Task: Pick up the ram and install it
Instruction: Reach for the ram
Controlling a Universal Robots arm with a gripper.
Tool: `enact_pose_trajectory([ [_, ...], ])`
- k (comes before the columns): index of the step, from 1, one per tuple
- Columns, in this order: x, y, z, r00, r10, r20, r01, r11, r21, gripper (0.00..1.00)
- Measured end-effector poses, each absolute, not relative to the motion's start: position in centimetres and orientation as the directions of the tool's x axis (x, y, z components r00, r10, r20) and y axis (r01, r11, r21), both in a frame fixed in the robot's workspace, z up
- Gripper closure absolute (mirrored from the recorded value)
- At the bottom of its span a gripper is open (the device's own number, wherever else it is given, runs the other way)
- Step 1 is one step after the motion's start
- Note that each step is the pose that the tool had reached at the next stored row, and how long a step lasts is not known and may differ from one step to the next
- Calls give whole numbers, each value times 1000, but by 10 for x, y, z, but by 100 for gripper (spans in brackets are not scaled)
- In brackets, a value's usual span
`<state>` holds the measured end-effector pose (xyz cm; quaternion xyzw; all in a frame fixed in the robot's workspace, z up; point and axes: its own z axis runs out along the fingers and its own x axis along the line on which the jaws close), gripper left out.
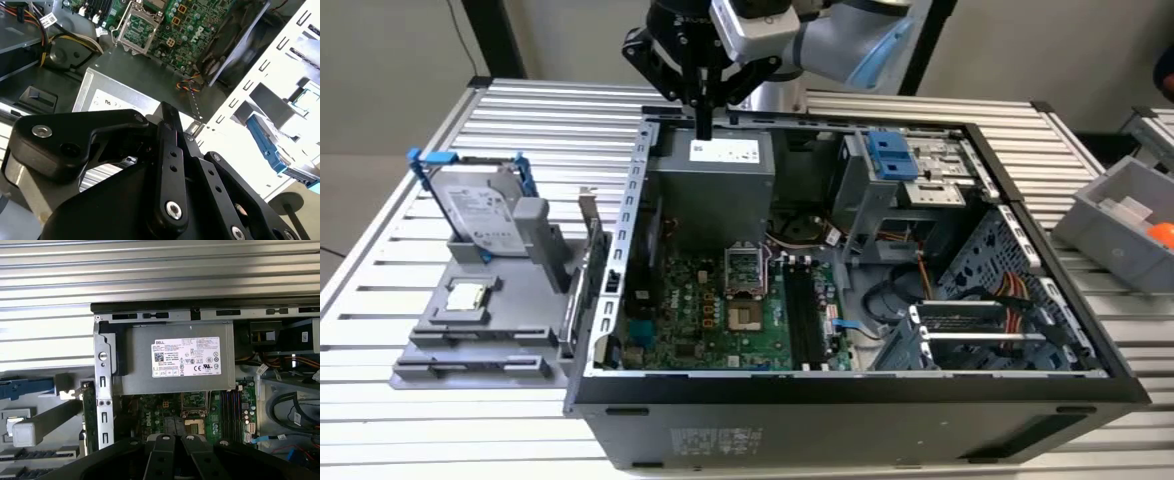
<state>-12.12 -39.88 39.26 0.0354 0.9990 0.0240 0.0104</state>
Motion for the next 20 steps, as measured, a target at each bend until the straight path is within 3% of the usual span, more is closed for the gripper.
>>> enact_pose_trajectory([
  [20,-126,-399,393,-997,71,-19,70,996,49,100],
])
